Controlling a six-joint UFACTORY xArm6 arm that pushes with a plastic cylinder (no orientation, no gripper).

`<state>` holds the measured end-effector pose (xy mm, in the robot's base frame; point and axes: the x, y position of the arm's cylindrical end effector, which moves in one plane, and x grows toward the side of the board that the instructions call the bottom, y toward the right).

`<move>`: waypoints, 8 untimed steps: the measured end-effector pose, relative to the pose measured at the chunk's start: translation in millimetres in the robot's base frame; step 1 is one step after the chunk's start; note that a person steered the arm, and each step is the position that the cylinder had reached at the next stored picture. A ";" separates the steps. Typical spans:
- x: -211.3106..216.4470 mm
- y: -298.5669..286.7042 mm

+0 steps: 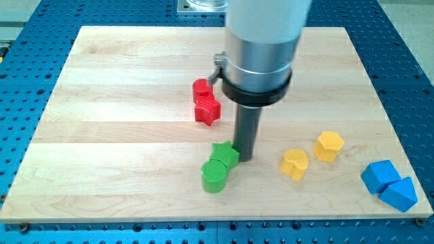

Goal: Separate the green star from the green circle

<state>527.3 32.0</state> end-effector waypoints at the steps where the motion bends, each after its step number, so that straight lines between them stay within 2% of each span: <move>1: 2.8 -7.4; 3: 19.6 6.8; 5: 46.3 -9.9; 8: 16.5 -10.1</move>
<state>543.8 21.8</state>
